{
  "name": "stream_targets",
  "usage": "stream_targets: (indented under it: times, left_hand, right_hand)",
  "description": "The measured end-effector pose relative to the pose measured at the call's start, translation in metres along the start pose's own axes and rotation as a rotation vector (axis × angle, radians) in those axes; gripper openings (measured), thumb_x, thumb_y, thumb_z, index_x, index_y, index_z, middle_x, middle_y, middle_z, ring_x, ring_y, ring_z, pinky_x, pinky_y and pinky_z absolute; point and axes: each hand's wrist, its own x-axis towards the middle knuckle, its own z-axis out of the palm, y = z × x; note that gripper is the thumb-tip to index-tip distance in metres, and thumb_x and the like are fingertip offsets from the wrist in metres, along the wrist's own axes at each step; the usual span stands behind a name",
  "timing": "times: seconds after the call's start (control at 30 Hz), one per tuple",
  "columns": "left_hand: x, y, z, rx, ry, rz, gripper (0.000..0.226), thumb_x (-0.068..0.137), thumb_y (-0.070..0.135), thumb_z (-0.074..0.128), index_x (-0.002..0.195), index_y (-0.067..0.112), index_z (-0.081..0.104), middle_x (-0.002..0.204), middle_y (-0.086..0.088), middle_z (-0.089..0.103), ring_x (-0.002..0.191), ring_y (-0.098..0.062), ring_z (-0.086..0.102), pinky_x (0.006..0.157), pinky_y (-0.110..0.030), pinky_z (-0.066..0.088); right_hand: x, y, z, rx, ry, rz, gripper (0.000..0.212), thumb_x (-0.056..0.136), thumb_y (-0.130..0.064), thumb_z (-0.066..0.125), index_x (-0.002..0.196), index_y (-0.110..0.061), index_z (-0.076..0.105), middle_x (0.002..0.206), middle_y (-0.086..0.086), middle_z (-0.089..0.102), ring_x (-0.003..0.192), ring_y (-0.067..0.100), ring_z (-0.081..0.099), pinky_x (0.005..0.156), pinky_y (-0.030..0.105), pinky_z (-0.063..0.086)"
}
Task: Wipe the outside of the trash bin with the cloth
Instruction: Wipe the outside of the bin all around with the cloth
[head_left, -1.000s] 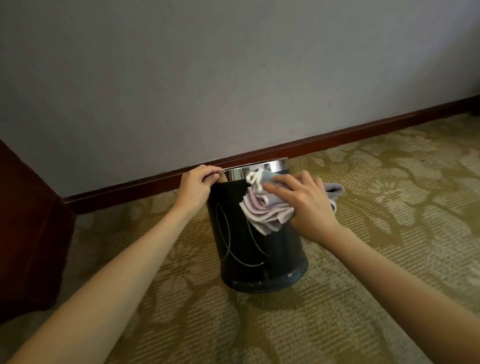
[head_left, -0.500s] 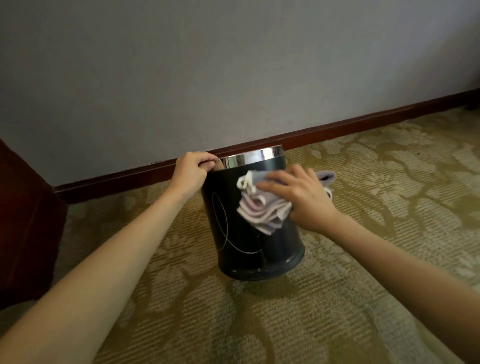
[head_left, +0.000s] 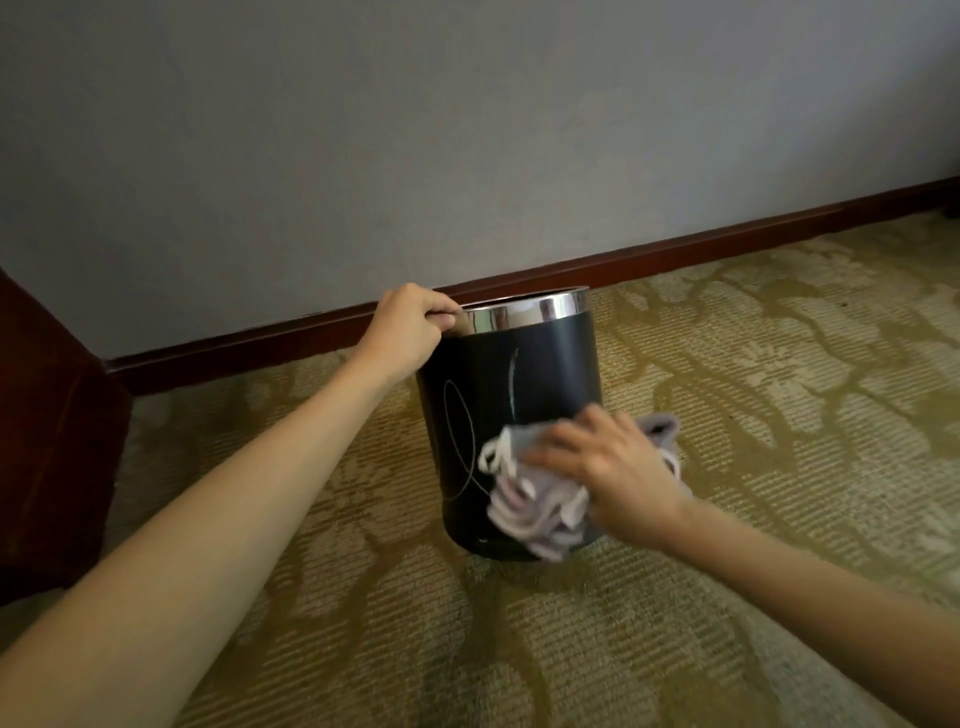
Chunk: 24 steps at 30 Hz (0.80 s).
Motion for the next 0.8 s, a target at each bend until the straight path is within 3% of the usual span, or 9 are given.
stream_targets:
  times: [0.13, 0.23, 0.37, 0.47, 0.6, 0.67, 0.8]
  left_hand:
    - [0.004, 0.004, 0.0, 0.002, -0.019, 0.001, 0.021, 0.091, 0.004, 0.056, 0.102, 0.009, 0.073, 0.106, -0.005, 0.07, 0.101, -0.012, 0.058, 0.087, -0.024, 0.04]
    - [0.006, 0.003, -0.002, -0.002, -0.054, -0.002, 0.021, 0.091, 0.003, 0.055, 0.1, 0.009, 0.074, 0.103, -0.005, 0.072, 0.104, -0.016, 0.061, 0.096, -0.032, 0.046]
    - [0.007, -0.002, -0.006, -0.02, -0.042, -0.038, 0.021, 0.092, 0.008, 0.056, 0.104, 0.014, 0.073, 0.108, -0.004, 0.07, 0.108, -0.017, 0.059, 0.098, -0.035, 0.044]
    - [0.008, -0.005, -0.007, -0.03, -0.027, -0.063, 0.022, 0.092, 0.01, 0.056, 0.107, 0.014, 0.071, 0.113, -0.003, 0.068, 0.111, -0.017, 0.057, 0.095, -0.032, 0.042]
    - [0.007, 0.0, 0.0, -0.016, -0.026, -0.028, 0.022, 0.092, 0.01, 0.057, 0.109, 0.014, 0.071, 0.112, -0.002, 0.068, 0.107, -0.013, 0.056, 0.09, -0.028, 0.041]
    - [0.007, 0.004, 0.003, -0.026, -0.019, -0.014, 0.022, 0.092, 0.009, 0.056, 0.107, 0.013, 0.071, 0.109, -0.002, 0.069, 0.105, -0.013, 0.058, 0.091, -0.028, 0.042]
    - [0.011, 0.009, 0.005, 0.019, -0.028, 0.03, 0.019, 0.09, 0.008, 0.058, 0.099, 0.011, 0.074, 0.093, 0.0, 0.071, 0.095, -0.012, 0.06, 0.084, -0.025, 0.041]
  right_hand:
    - [0.051, 0.027, -0.026, 0.03, 0.226, 0.256, 0.052, 0.073, -0.01, 0.065, 0.123, -0.026, 0.062, 0.116, 0.0, 0.062, 0.09, 0.03, 0.049, 0.07, 0.04, 0.039]
    - [0.053, 0.023, -0.017, 0.067, 0.306, 0.34, 0.053, 0.071, -0.007, 0.062, 0.12, -0.025, 0.064, 0.114, 0.001, 0.062, 0.088, 0.033, 0.048, 0.068, 0.04, 0.038]
    - [0.002, -0.003, 0.018, -0.059, 0.163, 0.132, 0.041, 0.077, -0.019, 0.058, 0.115, -0.028, 0.066, 0.109, -0.002, 0.065, 0.087, 0.032, 0.052, 0.064, 0.039, 0.041]
    - [-0.042, -0.02, 0.036, -0.036, -0.01, 0.007, 0.045, 0.069, -0.021, 0.075, 0.112, -0.032, 0.067, 0.102, -0.007, 0.064, 0.084, 0.027, 0.055, 0.061, 0.039, 0.045]
    - [-0.041, -0.015, 0.026, 0.032, -0.104, 0.048, 0.052, 0.065, -0.018, 0.077, 0.114, -0.034, 0.065, 0.103, -0.008, 0.062, 0.083, 0.021, 0.052, 0.065, 0.036, 0.046]
    - [-0.017, -0.001, 0.01, 0.07, -0.03, 0.126, 0.055, 0.068, -0.011, 0.073, 0.119, -0.032, 0.064, 0.109, -0.005, 0.062, 0.088, 0.022, 0.05, 0.07, 0.037, 0.043]
    - [0.045, 0.03, -0.019, 0.101, 0.278, 0.369, 0.058, 0.071, 0.001, 0.062, 0.122, -0.028, 0.063, 0.114, 0.002, 0.061, 0.091, 0.029, 0.047, 0.072, 0.036, 0.032]
